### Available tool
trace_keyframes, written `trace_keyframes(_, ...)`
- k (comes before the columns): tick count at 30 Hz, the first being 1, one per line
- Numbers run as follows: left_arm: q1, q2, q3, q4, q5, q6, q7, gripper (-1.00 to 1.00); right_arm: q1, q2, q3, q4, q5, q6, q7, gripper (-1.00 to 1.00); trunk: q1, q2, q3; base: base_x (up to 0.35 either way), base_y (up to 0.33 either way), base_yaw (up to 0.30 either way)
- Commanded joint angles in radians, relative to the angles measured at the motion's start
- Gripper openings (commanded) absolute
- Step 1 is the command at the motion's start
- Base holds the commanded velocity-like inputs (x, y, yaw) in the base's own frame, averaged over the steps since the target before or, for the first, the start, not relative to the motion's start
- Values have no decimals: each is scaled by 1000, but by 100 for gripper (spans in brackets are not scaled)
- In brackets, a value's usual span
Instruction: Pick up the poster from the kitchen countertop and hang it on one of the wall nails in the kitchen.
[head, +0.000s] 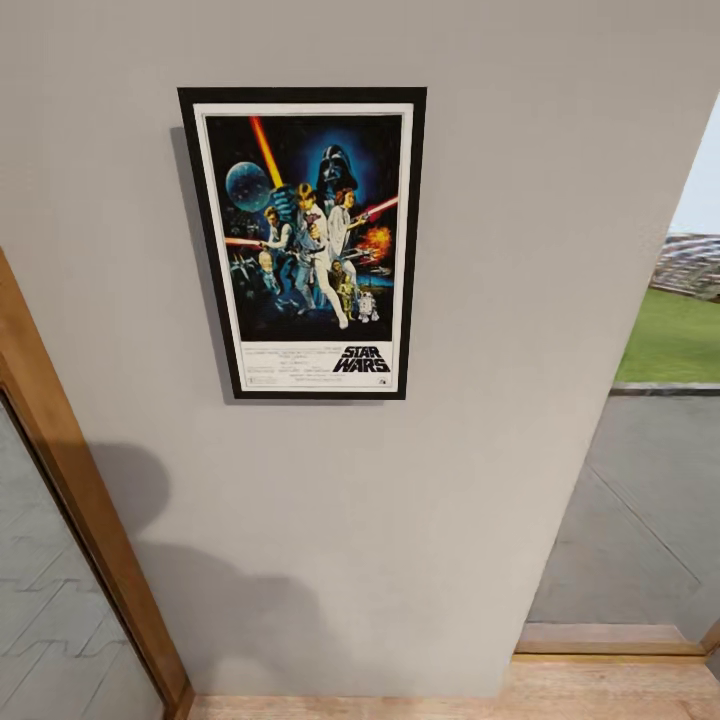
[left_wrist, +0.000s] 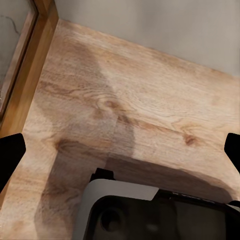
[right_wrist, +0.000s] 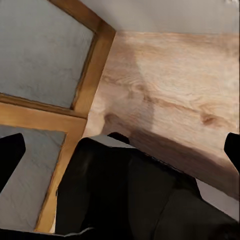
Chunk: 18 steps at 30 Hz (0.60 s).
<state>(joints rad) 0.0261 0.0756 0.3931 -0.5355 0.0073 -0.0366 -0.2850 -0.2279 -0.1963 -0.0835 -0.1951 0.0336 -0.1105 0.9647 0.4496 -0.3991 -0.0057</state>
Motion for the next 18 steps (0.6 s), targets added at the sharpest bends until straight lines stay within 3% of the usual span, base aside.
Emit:
trace_keyframes(1, 0, 0, 3, 0, 0, -1, -6, 100, -1, 1, -7, 18, 4, -4, -35, 100, 0, -1, 0, 0, 0, 0)
trace_keyframes(3, 0, 0, 2, 0, -1, 0, -4, 100, -1, 4, -7, 71, 7, -4, -205, 100, 0, -1, 0, 0, 0, 0)
trace_keyframes(4, 0, 0, 0, 1, -2, 0, -1, 100, -1, 8, -6, 108, 9, -4, -382, 100, 0, -1, 0, 0, 0, 0)
trace_keyframes(5, 0, -1, -1, 1, -3, 0, 0, 100, -1, 11, -6, 123, 9, -4, -493, 100, 0, -1, 0, 0, 0, 0)
trace_keyframes(6, 0, -1, -1, 1, -3, 0, 0, 100, -1, 16, -6, 128, 9, -4, -554, 100, 0, -1, 0, 0, 0, 0)
trace_keyframes(9, 0, -2, -2, 2, -4, 0, 1, 100, -1, 26, -6, 136, 9, -5, -625, 100, 0, -1, 2, 0, 0, 0)
trace_keyframes(18, 1, -2, -2, 2, -3, 0, 1, 100, -1, 42, -5, 167, 8, -5, -675, 100, 0, -1, 15, 0, 0, 0)
